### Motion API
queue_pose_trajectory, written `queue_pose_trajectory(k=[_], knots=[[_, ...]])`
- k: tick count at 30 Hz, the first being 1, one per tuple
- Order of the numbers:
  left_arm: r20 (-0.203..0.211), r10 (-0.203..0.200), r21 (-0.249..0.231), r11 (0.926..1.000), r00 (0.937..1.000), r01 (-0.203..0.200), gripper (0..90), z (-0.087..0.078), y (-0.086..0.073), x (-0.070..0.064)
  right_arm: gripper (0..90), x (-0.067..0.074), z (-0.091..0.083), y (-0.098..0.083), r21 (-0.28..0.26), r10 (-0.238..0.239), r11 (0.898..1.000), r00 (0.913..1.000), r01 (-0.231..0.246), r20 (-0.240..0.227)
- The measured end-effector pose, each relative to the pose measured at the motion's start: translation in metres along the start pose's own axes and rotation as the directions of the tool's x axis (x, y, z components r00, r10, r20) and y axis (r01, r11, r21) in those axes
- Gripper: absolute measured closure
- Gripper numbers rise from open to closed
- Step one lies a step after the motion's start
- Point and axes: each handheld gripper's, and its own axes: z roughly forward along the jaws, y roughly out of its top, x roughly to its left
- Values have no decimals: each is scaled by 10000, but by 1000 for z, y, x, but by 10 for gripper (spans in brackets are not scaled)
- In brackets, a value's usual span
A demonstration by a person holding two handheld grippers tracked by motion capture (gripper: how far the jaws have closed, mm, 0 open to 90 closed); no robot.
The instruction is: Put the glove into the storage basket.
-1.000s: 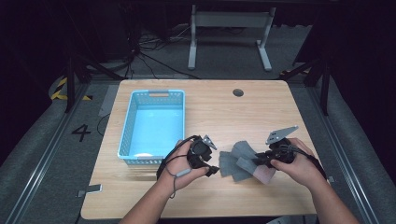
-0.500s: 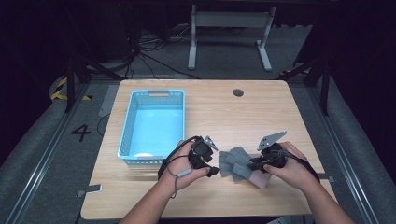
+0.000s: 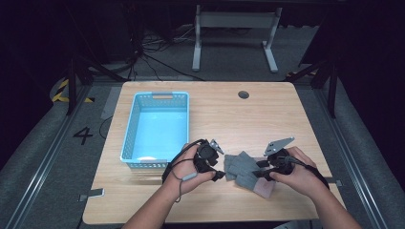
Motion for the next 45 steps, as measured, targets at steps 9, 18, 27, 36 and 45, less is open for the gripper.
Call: queue_pose_trajectory(k=[9,18,27,36,45], knots=[[-18,68,-3,10000,10000,-68,475,3,2,1,579,-7,-18,-11,-168,360,9992,9991,-356,232],[92,209,-361,9991,9997,-206,497,11,2,4,583,-17,-31,-25,116,634,9979,9972,-639,385],[116,316,41,9995,9994,-316,604,20,4,6,581,-26,-35,-39,695,872,9935,9953,-900,419],[173,644,606,9960,9978,-653,670,31,6,7,608,-27,-35,-49,1352,782,9876,9968,-799,178],[245,749,629,9951,9969,-763,681,43,11,8,612,-22,-25,-54,1853,544,9812,9985,-543,42]])
